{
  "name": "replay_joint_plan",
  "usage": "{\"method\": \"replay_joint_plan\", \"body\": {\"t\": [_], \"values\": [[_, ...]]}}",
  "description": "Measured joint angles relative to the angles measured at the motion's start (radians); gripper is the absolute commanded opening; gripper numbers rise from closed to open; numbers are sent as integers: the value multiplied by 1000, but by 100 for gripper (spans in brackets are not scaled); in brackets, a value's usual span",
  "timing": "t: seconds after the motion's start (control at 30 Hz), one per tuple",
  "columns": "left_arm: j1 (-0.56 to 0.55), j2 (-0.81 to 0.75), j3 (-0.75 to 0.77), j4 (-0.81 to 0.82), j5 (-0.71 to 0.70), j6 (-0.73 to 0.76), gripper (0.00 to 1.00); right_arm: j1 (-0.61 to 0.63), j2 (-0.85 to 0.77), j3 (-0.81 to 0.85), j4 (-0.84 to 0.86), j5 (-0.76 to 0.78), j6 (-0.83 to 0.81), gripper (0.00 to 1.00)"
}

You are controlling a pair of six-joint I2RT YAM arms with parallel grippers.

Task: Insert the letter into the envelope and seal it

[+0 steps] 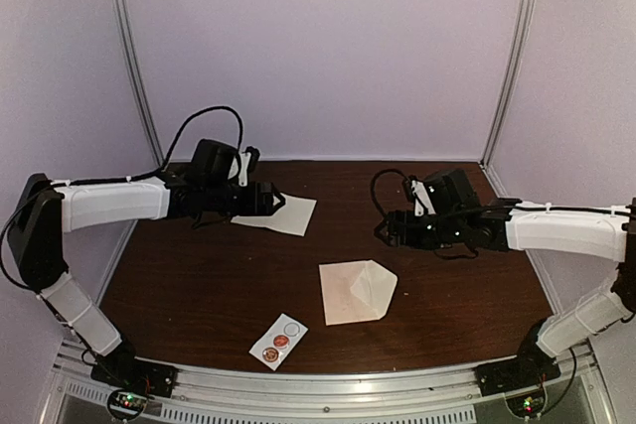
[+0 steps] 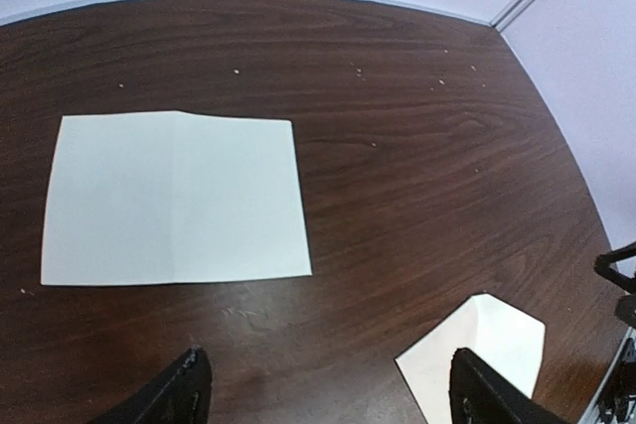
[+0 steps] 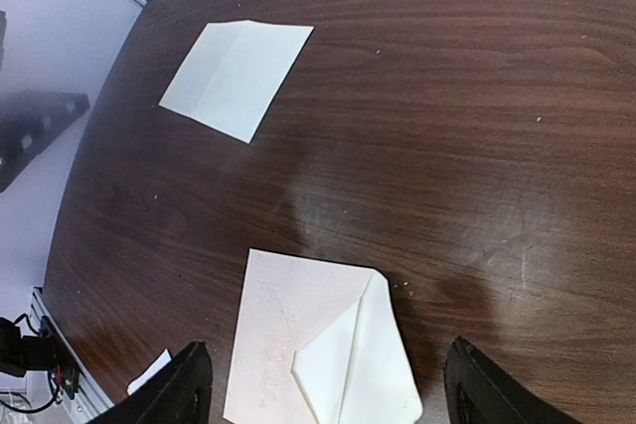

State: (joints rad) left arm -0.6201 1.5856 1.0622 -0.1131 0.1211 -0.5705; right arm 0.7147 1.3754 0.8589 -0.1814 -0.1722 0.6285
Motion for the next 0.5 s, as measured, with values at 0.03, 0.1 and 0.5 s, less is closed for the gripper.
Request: {"method": "replay_joint_plan", "body": {"t": [0.03,0.1,0.5], "values": [[21,26,27,-10,7,18,84,-6,-19,-11,5,10,5,87],[52,77,66,-22,17,42,84,-19,-66,-37,21,36,0,95],[100,441,339,-79,-5,121,84,-179,-217,-244,222,2,84,100]]}}
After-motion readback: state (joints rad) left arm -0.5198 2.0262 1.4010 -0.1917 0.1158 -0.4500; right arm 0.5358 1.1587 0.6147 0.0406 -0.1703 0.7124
